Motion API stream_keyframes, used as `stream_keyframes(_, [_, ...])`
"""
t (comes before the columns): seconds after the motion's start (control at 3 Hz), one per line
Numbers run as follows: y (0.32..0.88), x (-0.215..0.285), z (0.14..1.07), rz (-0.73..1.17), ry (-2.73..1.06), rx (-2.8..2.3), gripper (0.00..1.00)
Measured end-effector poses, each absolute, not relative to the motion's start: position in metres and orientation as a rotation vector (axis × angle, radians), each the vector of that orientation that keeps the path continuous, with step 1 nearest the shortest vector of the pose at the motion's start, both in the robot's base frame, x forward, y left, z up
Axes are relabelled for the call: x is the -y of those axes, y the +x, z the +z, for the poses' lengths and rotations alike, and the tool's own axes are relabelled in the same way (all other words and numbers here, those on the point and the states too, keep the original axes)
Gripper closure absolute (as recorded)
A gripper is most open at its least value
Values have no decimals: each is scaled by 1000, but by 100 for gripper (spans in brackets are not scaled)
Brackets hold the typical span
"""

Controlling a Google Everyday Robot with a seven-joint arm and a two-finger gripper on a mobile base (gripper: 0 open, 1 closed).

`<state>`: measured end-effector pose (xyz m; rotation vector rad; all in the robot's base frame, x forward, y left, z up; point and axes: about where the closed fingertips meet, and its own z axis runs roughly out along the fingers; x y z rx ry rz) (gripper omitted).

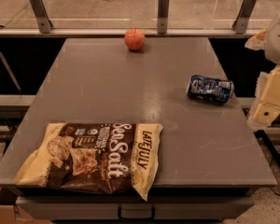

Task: Pick apple

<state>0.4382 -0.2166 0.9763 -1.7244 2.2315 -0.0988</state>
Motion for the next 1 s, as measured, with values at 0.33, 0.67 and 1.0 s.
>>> stream_keyframes(0.33, [439, 216, 977, -100, -1723, -2230, 0])
stream_keyframes(0.67, [472, 205, 973, -63, -1697, -2174, 0])
stream_keyframes(1.0, [539, 168, 974, -18, -1634, -2087, 0])
